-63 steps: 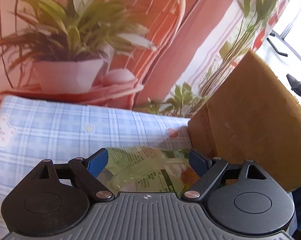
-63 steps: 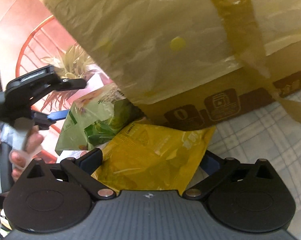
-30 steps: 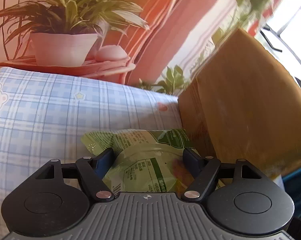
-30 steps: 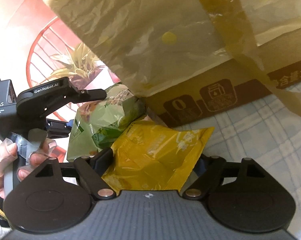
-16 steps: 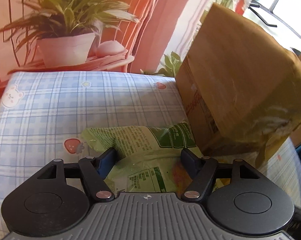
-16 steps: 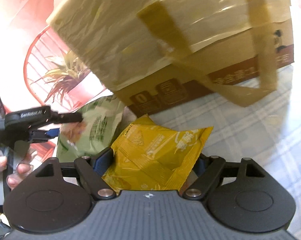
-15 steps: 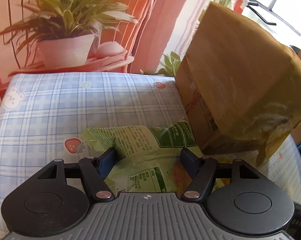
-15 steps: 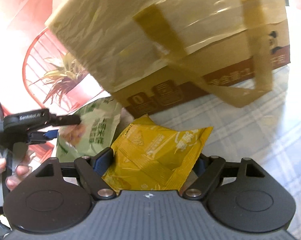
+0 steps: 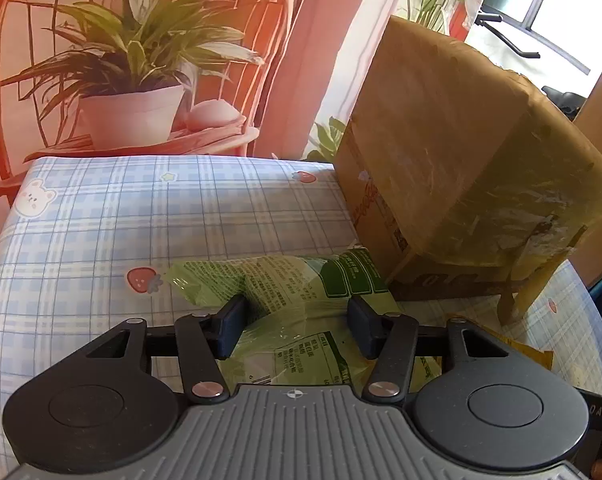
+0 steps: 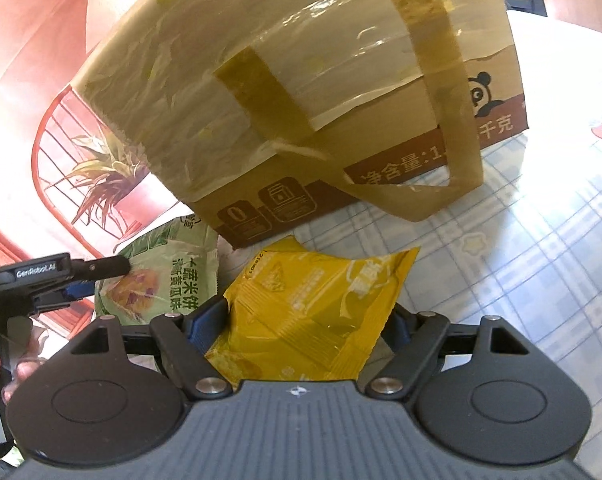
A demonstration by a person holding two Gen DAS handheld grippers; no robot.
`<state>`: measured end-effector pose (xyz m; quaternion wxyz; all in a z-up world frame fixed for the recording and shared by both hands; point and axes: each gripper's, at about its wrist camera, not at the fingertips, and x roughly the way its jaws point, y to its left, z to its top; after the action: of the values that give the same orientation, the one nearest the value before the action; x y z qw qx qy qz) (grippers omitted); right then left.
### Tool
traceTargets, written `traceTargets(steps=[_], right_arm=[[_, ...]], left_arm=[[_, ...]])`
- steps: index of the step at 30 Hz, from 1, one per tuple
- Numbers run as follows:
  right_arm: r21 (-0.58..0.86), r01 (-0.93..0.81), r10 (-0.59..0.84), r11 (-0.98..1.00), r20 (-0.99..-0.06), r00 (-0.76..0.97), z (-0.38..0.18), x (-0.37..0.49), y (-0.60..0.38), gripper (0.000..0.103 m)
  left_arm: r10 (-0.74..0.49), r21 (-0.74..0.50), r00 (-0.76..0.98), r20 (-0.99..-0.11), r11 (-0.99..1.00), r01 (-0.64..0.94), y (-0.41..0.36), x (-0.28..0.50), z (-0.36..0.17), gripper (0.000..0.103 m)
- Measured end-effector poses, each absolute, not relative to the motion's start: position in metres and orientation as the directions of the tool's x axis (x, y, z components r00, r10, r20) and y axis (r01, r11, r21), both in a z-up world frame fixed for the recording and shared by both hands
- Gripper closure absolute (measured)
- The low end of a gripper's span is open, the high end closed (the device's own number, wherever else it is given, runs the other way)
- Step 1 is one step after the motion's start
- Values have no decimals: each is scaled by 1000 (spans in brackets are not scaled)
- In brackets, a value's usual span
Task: Organize snacks
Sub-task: 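Close the left tool on the green packet while the right tool grasps the yellow packet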
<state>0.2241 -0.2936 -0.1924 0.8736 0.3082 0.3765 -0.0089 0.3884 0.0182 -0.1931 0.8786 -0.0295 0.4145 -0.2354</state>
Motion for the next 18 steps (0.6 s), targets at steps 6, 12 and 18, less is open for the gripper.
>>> traceTargets(steps=[6, 12, 18], right_arm=[[539, 257, 212, 802, -659, 721, -193, 220, -299, 23], [549, 254, 219, 796, -653, 725, -195, 220, -301, 23], [561, 259, 222, 786, -648, 729, -197, 221, -304, 23]], left_arm=[[-447, -273, 546, -709, 887, 372, 25, 382, -194, 46], [-498, -361, 497, -710, 864, 350, 34, 385, -198, 42], [-510, -426, 476, -716, 860, 282, 41, 395, -209, 27]])
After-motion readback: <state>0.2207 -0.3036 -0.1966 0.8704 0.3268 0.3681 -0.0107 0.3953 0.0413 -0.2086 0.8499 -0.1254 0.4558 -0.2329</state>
